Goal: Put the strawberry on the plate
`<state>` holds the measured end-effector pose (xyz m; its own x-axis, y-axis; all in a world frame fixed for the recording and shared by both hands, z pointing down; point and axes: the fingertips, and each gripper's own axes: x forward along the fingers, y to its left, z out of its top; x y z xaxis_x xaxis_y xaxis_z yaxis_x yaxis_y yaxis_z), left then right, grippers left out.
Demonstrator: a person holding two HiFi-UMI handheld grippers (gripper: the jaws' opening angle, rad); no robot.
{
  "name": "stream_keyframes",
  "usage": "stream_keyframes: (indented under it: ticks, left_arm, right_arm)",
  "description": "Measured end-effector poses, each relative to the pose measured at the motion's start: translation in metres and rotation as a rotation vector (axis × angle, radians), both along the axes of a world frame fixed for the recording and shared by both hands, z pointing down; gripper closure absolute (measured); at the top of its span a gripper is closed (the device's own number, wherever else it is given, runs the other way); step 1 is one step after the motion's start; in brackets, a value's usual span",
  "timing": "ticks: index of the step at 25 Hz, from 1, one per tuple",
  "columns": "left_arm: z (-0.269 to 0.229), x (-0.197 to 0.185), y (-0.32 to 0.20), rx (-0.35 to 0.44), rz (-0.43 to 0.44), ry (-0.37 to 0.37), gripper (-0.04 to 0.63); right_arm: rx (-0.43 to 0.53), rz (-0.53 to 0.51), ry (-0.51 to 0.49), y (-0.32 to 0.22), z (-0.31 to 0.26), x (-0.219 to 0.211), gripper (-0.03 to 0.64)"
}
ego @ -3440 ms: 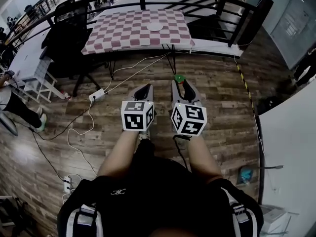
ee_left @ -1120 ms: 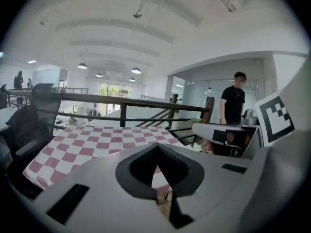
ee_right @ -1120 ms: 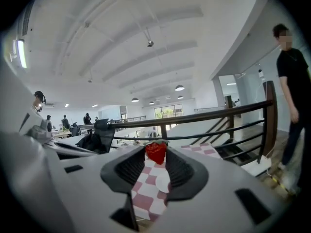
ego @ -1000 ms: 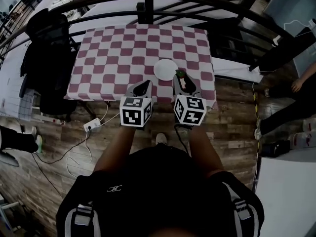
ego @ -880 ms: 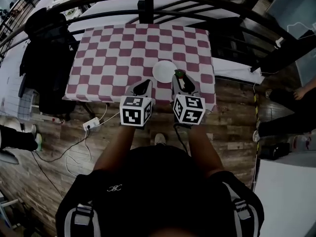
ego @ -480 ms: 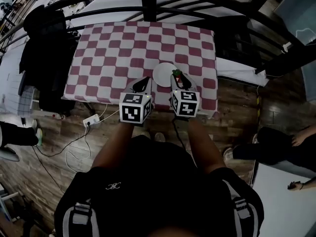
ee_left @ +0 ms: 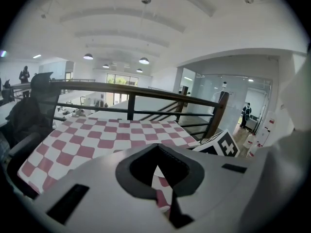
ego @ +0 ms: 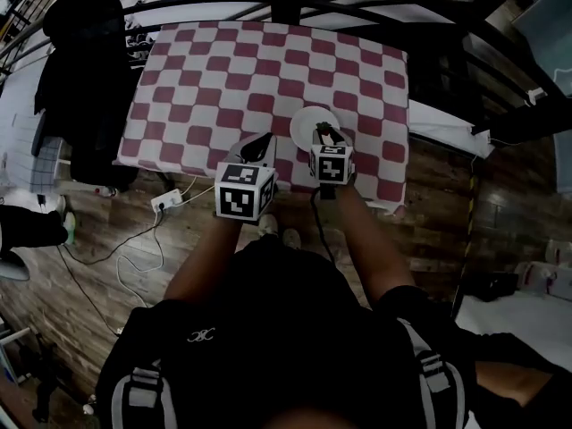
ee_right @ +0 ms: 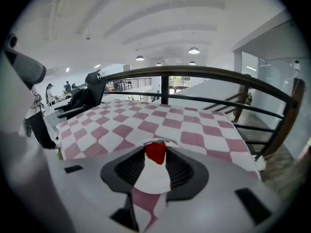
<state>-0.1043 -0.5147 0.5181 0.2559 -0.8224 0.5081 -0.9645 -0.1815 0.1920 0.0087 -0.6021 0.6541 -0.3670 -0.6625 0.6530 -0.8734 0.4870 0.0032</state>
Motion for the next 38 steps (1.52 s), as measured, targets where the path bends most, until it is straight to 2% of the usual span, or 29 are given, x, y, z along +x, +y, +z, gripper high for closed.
stream_keyframes:
  ticks: [8, 12, 23, 31, 35, 38]
  left_arm:
    - [0.011, -0.022, 0.004, -0.023, -0.038, 0.016, 0.595]
    - [0.016, -0.031, 0.010, -0.040, -0.059, 0.010, 0.595]
    - [0.019, -0.052, 0.022, -0.055, -0.107, -0.001, 0.595]
    - [0.015, -0.047, 0.021, -0.047, -0.088, -0.008, 0.595]
    - [0.012, -0.042, 0.016, -0.036, -0.071, -0.007, 0.595]
    - [0.007, -0.038, 0.011, -0.023, -0.058, -0.003, 0.595]
  right_arm:
    - [-0.074, -0.004, 0.115, -0.015, 0.042, -0.010, 0.472]
    - [-0.135, -0.011, 0.130, -0.014, 0.057, -0.013, 0.471]
    - [-0.110, -0.016, 0.208, -0.020, 0.065, -0.017, 0.465]
    - [-0.112, -0.015, 0.173, -0.020, 0.062, -0.016, 0.430]
    - [-0.069, 0.019, 0.127, -0.018, 0.043, -0.011, 0.416]
    - [-0.013, 0.079, 0.055, -0.016, 0.015, -0.003, 0.422]
